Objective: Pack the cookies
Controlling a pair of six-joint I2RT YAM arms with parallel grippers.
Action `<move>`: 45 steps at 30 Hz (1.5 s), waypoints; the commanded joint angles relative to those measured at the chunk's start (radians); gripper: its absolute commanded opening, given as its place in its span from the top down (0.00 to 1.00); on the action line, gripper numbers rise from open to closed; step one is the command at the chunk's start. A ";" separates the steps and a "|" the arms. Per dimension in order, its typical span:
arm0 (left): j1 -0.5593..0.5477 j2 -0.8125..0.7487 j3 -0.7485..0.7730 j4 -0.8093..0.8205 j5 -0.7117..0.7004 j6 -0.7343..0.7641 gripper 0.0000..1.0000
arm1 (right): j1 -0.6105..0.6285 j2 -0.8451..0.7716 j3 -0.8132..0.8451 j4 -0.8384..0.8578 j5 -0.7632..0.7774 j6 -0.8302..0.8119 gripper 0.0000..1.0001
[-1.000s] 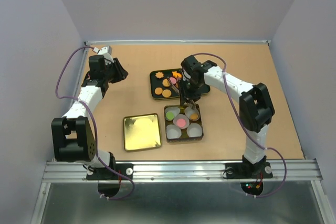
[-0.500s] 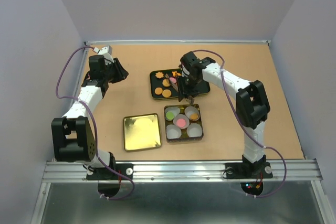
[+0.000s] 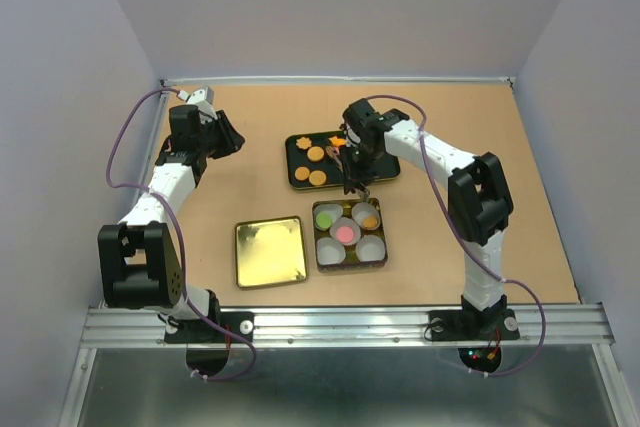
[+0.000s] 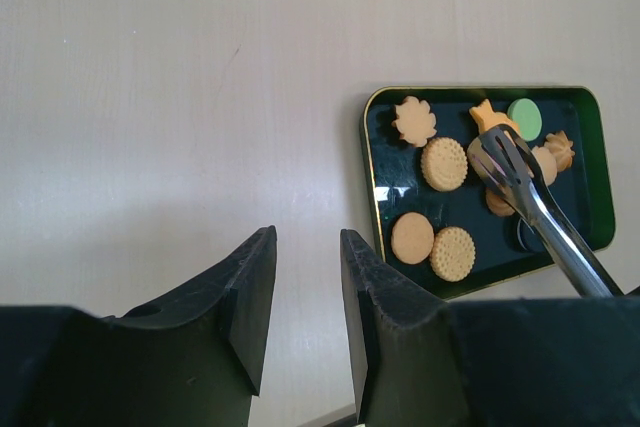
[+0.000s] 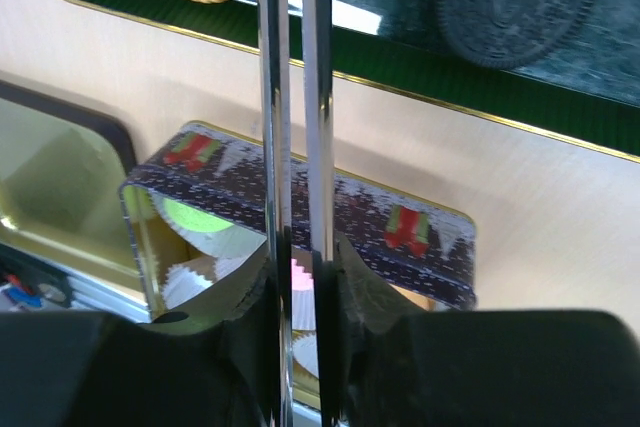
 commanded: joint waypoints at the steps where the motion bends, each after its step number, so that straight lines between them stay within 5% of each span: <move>1: -0.004 -0.025 0.014 0.025 0.012 -0.002 0.57 | -0.007 -0.061 0.047 -0.036 0.055 -0.008 0.75; 23: -0.004 -0.023 0.012 0.023 0.009 -0.003 0.58 | -0.043 -0.145 0.114 -0.102 0.139 -0.018 0.85; 30: -0.004 -0.023 0.012 0.025 0.012 -0.003 0.57 | -0.043 -0.134 0.082 -0.100 0.089 -0.008 0.62; 45: -0.004 -0.025 0.013 0.025 0.011 -0.005 0.57 | -0.043 -0.125 -0.016 -0.074 -0.037 0.001 0.52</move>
